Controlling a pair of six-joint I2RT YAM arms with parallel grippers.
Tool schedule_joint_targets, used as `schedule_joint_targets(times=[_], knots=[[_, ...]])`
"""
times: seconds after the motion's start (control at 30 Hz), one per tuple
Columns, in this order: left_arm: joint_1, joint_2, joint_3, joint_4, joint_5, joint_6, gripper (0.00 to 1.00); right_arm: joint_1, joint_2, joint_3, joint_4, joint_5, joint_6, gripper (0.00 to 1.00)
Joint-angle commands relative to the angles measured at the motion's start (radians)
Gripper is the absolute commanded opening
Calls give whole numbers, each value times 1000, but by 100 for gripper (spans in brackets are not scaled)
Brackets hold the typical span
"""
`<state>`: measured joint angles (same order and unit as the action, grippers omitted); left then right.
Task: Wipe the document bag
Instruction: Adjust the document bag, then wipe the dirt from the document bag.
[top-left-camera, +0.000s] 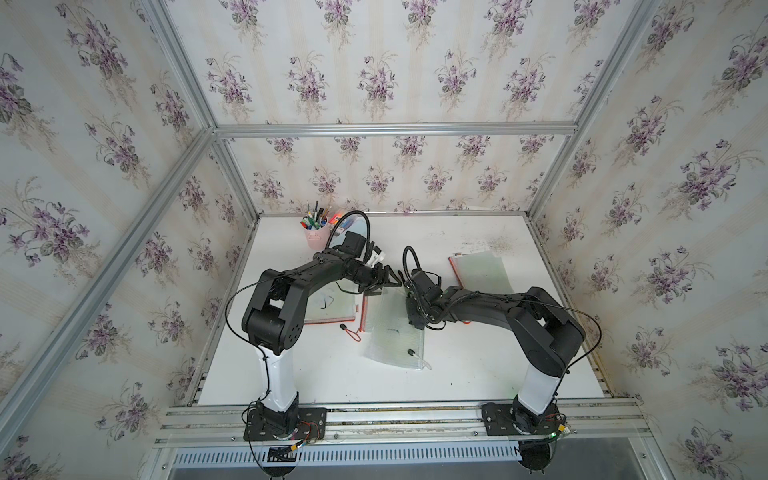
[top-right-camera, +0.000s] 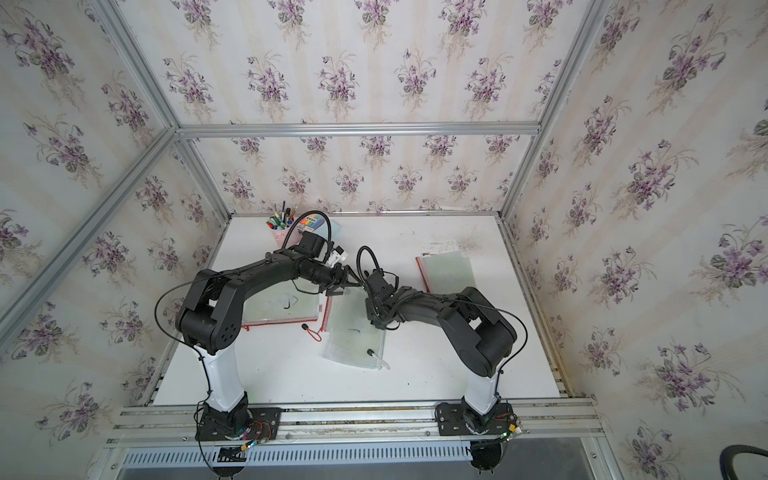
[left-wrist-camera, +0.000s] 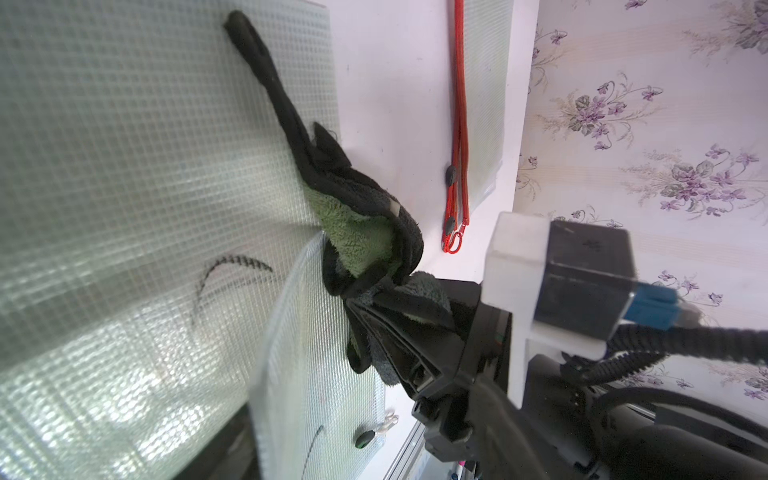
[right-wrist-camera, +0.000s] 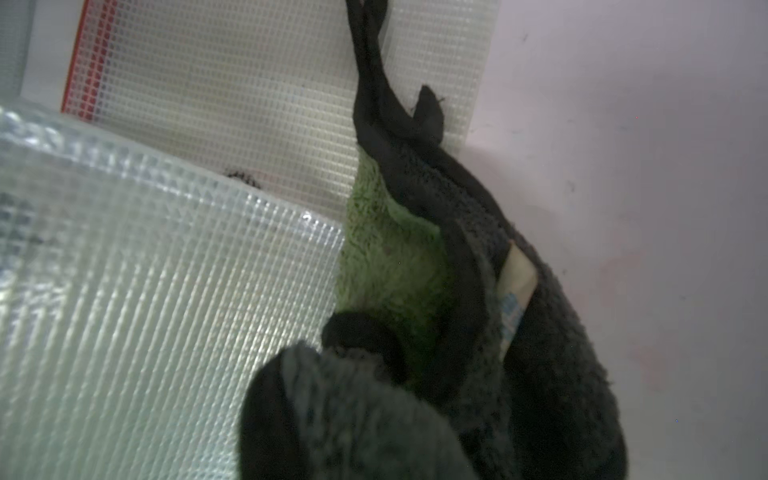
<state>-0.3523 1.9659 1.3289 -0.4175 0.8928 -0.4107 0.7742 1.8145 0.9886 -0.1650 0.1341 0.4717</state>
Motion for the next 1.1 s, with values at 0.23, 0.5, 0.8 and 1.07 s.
schedule_joint_targets(times=[0.23,0.5,0.8,1.07], knots=[[-5,26,-41,-124,-63,105,20,-9,-2,-10,-56,-58,27,21],[-54,0,-80,131,-87,-146,0,-26,-218,67,-183,138,-93,20],[-106,48,-137,450,-141,-444,0,38,-197,-7,-139,0,-3,19],[-111,110,-148,470,-148,-449,0,-40,-149,-101,-145,93,66,18]])
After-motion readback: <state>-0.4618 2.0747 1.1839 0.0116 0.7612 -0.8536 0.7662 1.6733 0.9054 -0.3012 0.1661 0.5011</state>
